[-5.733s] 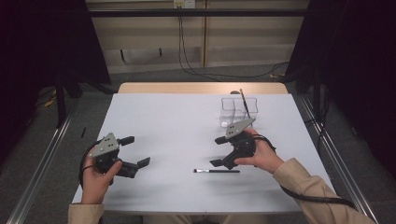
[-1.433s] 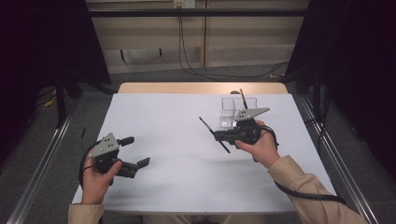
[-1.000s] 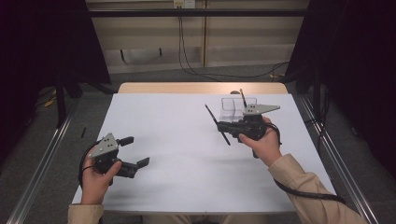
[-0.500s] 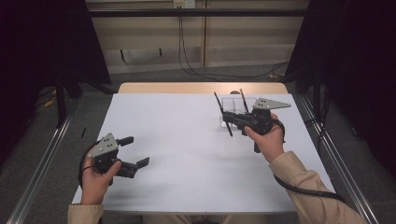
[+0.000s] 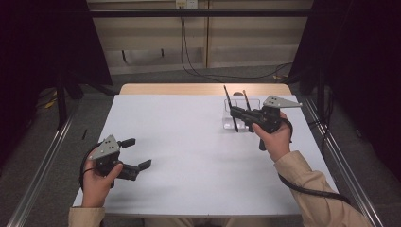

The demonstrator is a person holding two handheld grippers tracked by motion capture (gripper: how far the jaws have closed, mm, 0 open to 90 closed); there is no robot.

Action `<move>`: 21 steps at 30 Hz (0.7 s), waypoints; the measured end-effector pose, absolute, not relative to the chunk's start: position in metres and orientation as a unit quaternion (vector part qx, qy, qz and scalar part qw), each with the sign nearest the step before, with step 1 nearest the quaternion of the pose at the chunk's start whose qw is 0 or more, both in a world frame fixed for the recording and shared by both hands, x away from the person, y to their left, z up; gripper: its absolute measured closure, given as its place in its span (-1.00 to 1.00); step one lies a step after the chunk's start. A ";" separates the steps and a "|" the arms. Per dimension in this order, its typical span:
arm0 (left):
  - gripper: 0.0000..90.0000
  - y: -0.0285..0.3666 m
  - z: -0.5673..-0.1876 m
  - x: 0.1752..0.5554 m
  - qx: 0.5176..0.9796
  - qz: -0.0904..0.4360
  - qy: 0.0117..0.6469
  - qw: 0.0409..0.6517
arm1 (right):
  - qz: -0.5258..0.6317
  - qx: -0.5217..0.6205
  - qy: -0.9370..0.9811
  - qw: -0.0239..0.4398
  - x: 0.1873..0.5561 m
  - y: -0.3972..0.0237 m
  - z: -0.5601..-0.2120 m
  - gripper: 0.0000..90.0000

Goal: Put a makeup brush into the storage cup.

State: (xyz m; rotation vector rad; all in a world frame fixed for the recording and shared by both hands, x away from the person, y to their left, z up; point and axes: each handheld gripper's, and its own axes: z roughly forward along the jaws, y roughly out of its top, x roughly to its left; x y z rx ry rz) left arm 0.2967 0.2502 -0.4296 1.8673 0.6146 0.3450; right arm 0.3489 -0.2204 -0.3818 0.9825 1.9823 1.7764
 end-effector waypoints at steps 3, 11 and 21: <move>-0.99 0.250 -0.430 0.297 0.786 0.146 0.259 0.542 | 0.620 0.347 0.687 0.154 0.351 -0.222 -0.381 0.88; -0.99 0.251 -0.429 0.296 0.786 0.145 0.259 0.542 | 0.622 0.352 0.681 0.160 0.355 -0.227 -0.379 0.88; -0.99 0.252 -0.430 0.296 0.785 0.144 0.261 0.543 | 0.624 0.358 0.674 0.168 0.362 -0.232 -0.376 0.88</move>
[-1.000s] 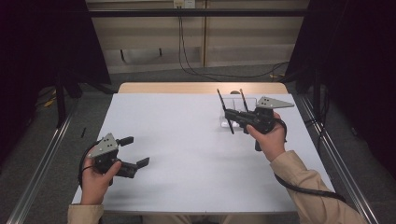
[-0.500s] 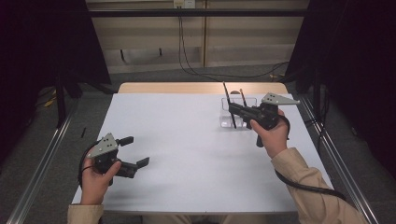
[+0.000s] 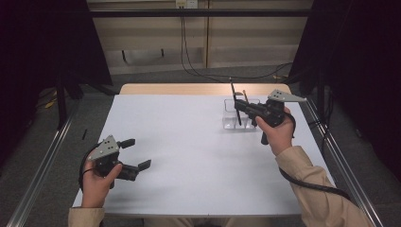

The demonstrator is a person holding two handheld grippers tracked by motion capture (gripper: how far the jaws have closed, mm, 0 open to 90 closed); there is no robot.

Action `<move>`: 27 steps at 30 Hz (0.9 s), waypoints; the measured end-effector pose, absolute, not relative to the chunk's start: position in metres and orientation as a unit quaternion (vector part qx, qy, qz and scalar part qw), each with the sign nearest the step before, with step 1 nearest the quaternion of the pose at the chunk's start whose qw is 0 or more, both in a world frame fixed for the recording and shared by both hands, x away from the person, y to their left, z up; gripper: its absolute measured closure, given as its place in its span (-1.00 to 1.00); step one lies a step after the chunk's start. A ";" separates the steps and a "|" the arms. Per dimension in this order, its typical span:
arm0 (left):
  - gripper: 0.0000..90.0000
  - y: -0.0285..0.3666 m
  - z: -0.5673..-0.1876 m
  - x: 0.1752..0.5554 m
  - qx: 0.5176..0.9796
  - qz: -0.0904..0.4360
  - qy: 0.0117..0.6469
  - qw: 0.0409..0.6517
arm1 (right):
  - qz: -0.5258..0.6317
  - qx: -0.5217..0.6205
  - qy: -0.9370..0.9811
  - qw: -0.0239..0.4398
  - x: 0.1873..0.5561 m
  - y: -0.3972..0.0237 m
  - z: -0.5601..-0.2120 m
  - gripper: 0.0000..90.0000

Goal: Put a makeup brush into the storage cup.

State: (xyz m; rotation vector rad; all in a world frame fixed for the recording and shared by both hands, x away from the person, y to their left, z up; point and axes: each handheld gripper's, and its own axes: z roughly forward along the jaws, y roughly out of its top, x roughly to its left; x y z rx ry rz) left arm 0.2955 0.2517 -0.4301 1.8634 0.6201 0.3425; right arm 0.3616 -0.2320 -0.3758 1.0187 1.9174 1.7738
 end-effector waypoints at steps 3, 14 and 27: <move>-0.99 0.252 -0.430 0.295 0.785 0.145 0.260 0.543 | 0.625 0.360 0.671 0.172 0.364 -0.233 -0.375 0.88; -0.99 0.253 -0.431 0.295 0.783 0.143 0.264 0.545 | 0.627 0.374 0.658 0.184 0.374 -0.240 -0.375 0.88; -0.99 0.254 -0.431 0.295 0.783 0.144 0.264 0.544 | 0.627 0.390 0.644 0.199 0.385 -0.248 -0.375 0.88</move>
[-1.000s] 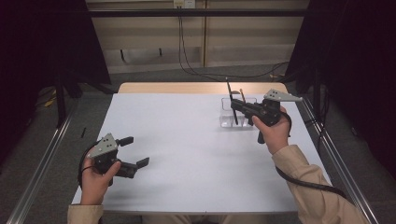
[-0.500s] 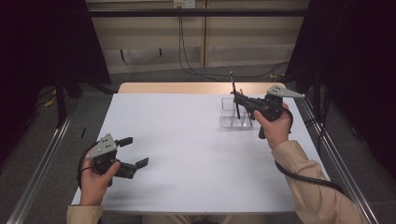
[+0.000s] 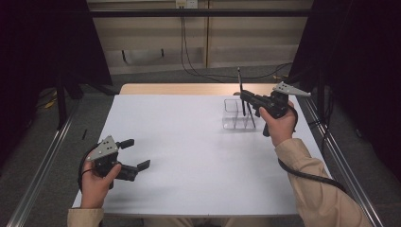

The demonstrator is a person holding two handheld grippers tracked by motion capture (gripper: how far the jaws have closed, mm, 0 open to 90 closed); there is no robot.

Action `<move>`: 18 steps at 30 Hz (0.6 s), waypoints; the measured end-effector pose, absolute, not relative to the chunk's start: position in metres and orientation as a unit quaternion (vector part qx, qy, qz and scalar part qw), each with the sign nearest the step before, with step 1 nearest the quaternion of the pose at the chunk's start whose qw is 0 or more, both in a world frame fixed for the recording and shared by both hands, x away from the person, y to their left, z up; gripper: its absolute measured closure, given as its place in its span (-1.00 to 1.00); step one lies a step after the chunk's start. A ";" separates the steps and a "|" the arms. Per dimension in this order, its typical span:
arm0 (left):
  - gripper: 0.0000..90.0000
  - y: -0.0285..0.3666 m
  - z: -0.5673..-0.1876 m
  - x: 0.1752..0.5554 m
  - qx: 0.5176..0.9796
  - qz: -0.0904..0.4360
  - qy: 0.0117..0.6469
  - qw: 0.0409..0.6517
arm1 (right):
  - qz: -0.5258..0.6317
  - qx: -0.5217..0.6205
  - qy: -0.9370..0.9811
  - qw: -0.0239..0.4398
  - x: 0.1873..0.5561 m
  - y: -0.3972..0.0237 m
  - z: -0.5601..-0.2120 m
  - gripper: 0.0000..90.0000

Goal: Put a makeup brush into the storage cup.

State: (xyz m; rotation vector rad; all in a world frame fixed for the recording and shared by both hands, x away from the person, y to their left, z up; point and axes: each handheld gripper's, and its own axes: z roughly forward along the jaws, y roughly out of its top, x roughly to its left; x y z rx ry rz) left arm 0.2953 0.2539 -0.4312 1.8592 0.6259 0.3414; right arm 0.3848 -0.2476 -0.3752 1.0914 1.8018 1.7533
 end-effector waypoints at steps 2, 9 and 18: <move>-0.99 0.254 -0.431 0.296 0.785 0.144 0.263 0.542 | 0.626 0.393 0.643 0.201 0.386 -0.248 -0.375 0.88; -0.99 0.254 -0.431 0.295 0.783 0.143 0.264 0.544 | 0.620 0.399 0.641 0.211 0.392 -0.250 -0.376 0.88; -0.99 0.255 -0.432 0.296 0.785 0.142 0.262 0.543 | 0.616 0.406 0.640 0.216 0.397 -0.253 -0.380 0.88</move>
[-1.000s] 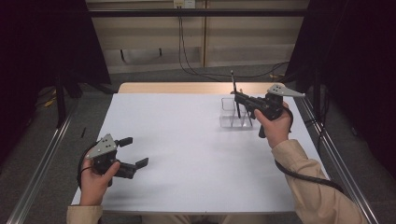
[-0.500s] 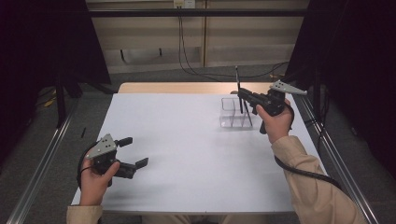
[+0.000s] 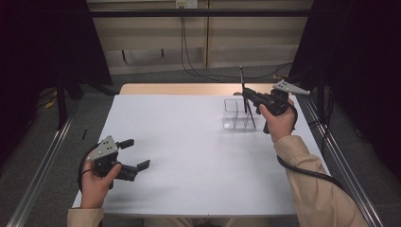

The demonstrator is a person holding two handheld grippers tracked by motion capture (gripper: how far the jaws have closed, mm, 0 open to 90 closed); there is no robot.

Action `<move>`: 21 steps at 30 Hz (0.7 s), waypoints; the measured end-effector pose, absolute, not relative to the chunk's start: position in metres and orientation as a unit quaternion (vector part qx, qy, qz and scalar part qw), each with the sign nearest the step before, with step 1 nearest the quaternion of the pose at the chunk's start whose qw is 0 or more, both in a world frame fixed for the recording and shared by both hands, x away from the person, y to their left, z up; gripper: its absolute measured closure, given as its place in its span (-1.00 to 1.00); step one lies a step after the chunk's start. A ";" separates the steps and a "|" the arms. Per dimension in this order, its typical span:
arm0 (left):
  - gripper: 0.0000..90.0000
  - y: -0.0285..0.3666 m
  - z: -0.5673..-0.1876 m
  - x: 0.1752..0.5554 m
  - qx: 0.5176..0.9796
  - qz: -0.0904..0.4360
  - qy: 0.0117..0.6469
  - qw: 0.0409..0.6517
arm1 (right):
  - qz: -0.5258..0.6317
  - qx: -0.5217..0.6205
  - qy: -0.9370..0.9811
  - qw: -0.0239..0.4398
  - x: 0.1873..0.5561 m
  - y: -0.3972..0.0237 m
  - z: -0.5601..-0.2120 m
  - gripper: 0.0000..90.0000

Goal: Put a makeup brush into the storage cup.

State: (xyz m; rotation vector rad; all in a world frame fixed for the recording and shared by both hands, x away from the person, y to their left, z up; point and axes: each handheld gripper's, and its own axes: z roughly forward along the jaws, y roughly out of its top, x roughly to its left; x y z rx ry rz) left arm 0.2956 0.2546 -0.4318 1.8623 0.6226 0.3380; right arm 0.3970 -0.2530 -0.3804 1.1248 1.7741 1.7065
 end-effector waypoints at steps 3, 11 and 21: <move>-0.99 0.255 -0.432 0.296 0.784 0.142 0.263 0.544 | 0.613 0.409 0.639 0.219 0.399 -0.255 -0.382 0.88; -0.99 0.255 -0.432 0.296 0.784 0.143 0.264 0.543 | 0.609 0.418 0.635 0.227 0.404 -0.260 -0.385 0.88; -0.99 0.255 -0.432 0.295 0.784 0.144 0.265 0.542 | 0.603 0.425 0.633 0.235 0.407 -0.265 -0.388 0.88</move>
